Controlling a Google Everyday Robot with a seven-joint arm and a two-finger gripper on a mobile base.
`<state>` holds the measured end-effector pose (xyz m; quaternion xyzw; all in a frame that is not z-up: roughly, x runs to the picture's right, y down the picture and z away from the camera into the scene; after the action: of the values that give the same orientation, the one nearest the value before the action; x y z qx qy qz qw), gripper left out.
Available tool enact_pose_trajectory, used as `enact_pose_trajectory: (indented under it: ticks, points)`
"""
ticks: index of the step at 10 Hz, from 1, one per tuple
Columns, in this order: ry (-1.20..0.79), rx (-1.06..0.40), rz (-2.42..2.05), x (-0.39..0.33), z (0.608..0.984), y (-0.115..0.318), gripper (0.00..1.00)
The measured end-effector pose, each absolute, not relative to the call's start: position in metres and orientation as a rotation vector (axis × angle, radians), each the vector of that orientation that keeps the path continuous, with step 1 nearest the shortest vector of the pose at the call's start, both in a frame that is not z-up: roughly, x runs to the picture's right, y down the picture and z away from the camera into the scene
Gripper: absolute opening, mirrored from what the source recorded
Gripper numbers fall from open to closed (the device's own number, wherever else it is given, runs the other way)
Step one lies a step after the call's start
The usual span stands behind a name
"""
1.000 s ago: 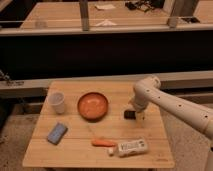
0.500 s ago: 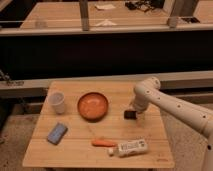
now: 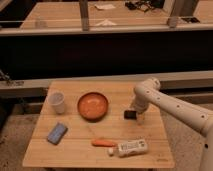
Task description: Place the eraser in the ceramic cup
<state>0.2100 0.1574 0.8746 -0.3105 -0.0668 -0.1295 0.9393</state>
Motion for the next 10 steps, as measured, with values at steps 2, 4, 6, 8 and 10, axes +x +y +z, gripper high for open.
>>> enact_pose_trajectory:
  ticks: [2,4,6,8,10]
  points:
    - [-0.136,-0.635,-0.263,0.211,0.876,0.158,0.54]
    - [-0.135,-0.637,-0.263,0.211,0.877,0.160,0.47]
    - [-0.131,-0.637,-0.256,0.212,0.878,0.161,0.41]
    - [-0.135,-0.629,-0.257,0.208,0.876,0.160,0.29]
    - [-0.146,-0.617,-0.264,0.197,0.866,0.150,0.17]
